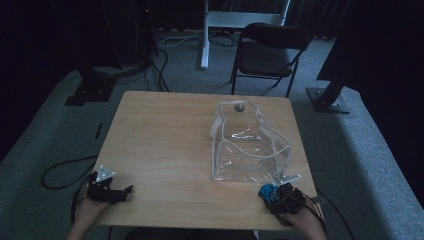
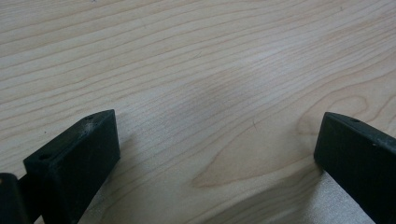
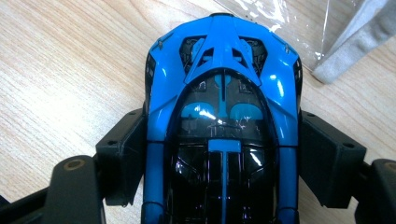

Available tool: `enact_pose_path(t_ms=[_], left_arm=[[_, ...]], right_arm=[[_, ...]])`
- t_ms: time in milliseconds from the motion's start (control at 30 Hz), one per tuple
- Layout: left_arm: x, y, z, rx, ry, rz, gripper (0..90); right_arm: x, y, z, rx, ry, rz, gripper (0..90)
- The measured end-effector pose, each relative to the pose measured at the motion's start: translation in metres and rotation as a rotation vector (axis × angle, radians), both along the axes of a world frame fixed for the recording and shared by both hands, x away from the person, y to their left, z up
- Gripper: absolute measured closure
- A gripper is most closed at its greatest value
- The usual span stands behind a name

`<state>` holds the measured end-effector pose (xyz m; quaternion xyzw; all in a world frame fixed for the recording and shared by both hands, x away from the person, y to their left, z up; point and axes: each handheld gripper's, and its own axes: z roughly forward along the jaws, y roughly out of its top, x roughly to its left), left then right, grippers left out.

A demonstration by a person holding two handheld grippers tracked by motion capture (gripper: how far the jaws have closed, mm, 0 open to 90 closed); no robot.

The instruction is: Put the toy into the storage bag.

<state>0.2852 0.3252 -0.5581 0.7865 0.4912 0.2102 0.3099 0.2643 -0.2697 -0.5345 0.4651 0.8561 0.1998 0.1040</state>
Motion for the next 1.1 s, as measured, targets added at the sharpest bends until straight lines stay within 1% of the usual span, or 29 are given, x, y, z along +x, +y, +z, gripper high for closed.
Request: enact_pose_path(t_ms=[100, 133, 200, 233, 267, 300, 367, 400, 467, 533, 567, 633, 733, 867, 967, 1033, 1067, 1100], left_arm=[[0.0, 0.0, 0.0, 0.0, 0.0, -0.001, 0.7], [0.0, 0.0, 0.0, 0.0, 0.0, -0.001, 0.7], [0.0, 0.0, 0.0, -0.001, 0.0, -0.002, 0.7], [0.0, 0.0, 0.0, 0.0, 0.0, -0.003, 0.7], [0.0, 0.0, 0.0, 0.0, 0.0, -0.003, 0.7], [0.0, 0.0, 0.0, 0.0, 0.0, -0.004, 0.7], [0.0, 0.001, 0.0, 0.0, 0.0, -0.004, 0.7], [0.0, 0.001, 0.0, 0.0, 0.0, -0.004, 0.7], [0.0, 0.001, 0.0, 0.0, 0.0, -0.004, 0.7], [0.0, 0.001, 0.0, 0.0, 0.0, -0.004, 0.7], [0.0, 0.001, 0.0, 0.0, 0.0, -0.004, 0.7], [0.0, 0.001, 0.0, 0.0, 0.001, -0.004, 0.7], [0.0, 0.001, 0.0, 0.0, 0.001, -0.004, 0.7], [0.0, 0.001, 0.0, 0.0, 0.001, -0.005, 0.7], [0.0, 0.001, 0.0, -0.001, 0.0, -0.005, 0.7], [0.001, 0.001, 0.0, -0.001, 0.0, -0.007, 0.7], [0.001, 0.001, 0.0, -0.001, 0.0, -0.008, 0.7], [0.001, 0.001, 0.0, -0.001, 0.0, -0.009, 0.7]], right_arm=[[0.0, -0.002, 0.001, 0.008, -0.003, -0.011, 24.7], [-0.001, -0.002, 0.002, 0.014, -0.007, -0.022, 24.7], [-0.001, -0.003, 0.005, 0.021, -0.015, -0.02, 24.8], [-0.002, -0.004, 0.008, 0.03, -0.026, -0.032, 24.8], [-0.002, -0.004, 0.011, 0.027, -0.033, -0.029, 24.8], [-0.002, -0.005, 0.013, 0.038, -0.04, -0.04, 24.8], [-0.002, -0.007, 0.018, 0.054, -0.047, -0.038, 24.8], [-0.001, -0.007, 0.02, 0.054, -0.057, -0.044, 25.0], [-0.001, -0.007, 0.023, 0.05, -0.061, -0.041, 25.1], [-0.001, -0.007, 0.025, 0.056, -0.064, -0.041, 25.1], [-0.001, -0.007, 0.027, 0.063, -0.075, -0.044, 25.2], [-0.001, -0.007, 0.028, 0.068, -0.076, -0.04, 25.1], [-0.002, -0.007, 0.035, 0.077, -0.101, -0.041, 25.1], [-0.003, -0.006, 0.042, 0.086, -0.115, -0.031, 25.1], [-0.003, -0.007, 0.048, 0.096, -0.136, -0.034, 25.1], [-0.004, -0.007, 0.049, 0.097, -0.138, -0.035, 25.1], [-0.004, -0.009, 0.053, 0.113, -0.151, -0.04, 25.1], [-0.005, -0.009, 0.055, 0.117, -0.151, -0.034, 25.1]])
